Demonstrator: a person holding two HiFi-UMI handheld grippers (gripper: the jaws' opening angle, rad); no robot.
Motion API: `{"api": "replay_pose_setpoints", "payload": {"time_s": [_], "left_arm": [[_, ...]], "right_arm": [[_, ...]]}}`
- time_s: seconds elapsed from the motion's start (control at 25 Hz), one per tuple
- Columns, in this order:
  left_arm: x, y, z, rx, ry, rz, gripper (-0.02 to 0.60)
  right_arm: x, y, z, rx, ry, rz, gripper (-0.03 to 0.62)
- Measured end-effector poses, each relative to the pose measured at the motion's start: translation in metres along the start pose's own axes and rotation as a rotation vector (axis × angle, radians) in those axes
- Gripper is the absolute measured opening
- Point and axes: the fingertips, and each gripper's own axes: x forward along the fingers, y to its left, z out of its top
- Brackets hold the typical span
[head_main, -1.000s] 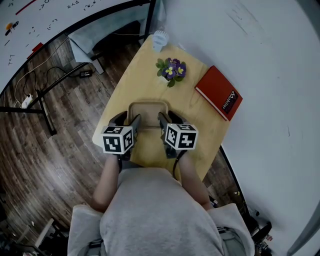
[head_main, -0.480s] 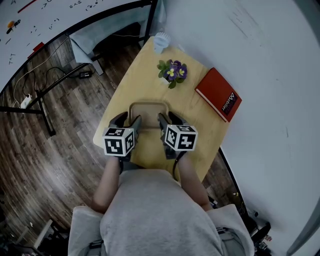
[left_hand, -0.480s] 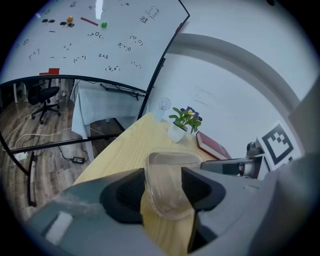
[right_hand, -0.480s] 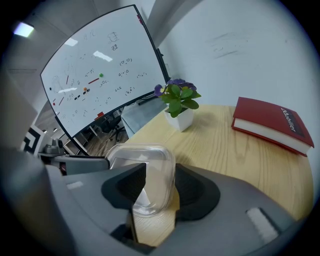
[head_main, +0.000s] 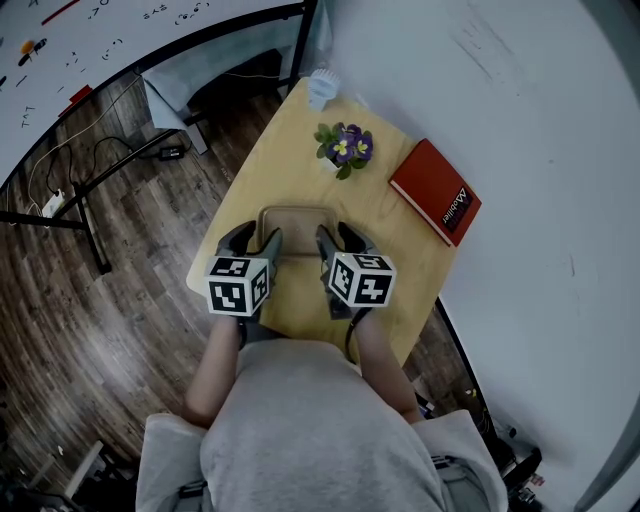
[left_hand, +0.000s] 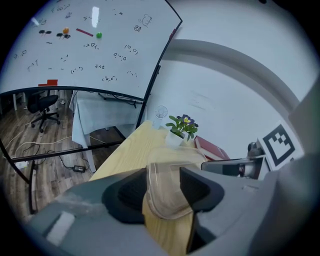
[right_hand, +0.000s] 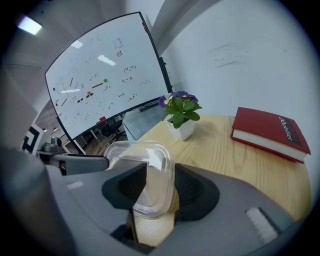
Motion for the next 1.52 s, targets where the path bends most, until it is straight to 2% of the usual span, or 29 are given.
{"api": "replay_pose_setpoints", "payload": {"time_s": [0.52,1.52], "left_arm": [[-0.034,-0.022,0.026,0.088,-0.129,0.055,0.184],[-0.132,-0.095,0.054,0.227,-0.373,0.127,0.184]], "right_arm": [[-0.042,0.018,0.034,-0.096,-0.171,0.043,0.170],[-0.154,0.054,0.062,-0.237,-0.411,0.120,0.164]]}}
